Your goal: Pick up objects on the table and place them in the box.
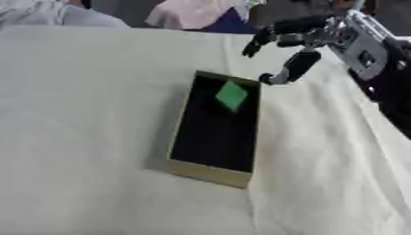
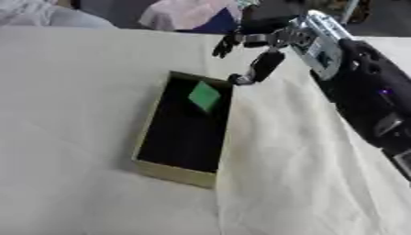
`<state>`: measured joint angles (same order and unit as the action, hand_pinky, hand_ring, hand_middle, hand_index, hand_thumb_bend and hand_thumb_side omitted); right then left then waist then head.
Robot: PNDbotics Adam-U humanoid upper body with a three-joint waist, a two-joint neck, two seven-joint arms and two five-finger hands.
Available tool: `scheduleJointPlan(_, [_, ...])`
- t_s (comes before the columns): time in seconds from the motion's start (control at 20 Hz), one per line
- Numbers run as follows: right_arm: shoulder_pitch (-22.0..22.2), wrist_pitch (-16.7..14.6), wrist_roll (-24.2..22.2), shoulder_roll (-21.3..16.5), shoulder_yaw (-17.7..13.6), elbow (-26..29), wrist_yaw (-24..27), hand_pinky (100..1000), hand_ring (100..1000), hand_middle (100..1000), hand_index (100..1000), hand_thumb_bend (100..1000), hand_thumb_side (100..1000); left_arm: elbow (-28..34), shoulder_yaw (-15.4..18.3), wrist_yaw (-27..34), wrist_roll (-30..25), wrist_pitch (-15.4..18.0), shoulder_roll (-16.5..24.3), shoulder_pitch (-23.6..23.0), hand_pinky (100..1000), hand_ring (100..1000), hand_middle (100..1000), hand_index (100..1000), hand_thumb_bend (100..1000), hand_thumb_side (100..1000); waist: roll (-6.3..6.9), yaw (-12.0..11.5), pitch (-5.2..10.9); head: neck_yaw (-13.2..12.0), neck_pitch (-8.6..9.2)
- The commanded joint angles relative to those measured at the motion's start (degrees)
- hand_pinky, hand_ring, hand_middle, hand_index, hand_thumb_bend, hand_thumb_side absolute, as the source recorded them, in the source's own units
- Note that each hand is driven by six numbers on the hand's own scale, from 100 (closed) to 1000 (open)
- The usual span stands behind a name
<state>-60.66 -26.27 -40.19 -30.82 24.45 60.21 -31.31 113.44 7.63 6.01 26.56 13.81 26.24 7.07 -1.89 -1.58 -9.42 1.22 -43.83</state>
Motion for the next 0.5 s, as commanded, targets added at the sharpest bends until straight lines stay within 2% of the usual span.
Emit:
scheduleJointPlan(0.05, [-0.33,-7.34,-9.86,-3.36,-3.58,3.36,-3.60,876,877,803,918,278,406,1.15,0.60,-0.20,0.24,0.02,1.15,0.28,730,785,757,875,322,922,0.25,0.09,0.64,0.38,-0.29])
scheduleJointPlan(0.25, [1.15,-4.13,-5.57,-4.96,-7.61,3.23,-11.00,875,894,828,927,287,455,1.15,0.74,-0.27,0.41,0.10,1.19,0.27,730,785,757,875,321,922,0.39,0.28,0.41,0.42,-0.29])
scheduleJointPlan(0.5, [2.78,-1.07,0.98,-6.83,-12.37,0.73,-19.42,877,912,852,951,304,451,1.15,0.81,-0.36,0.57,0.15,1.16,0.27,730,786,757,875,320,922,0.57,0.65,0.17,0.19,-0.29])
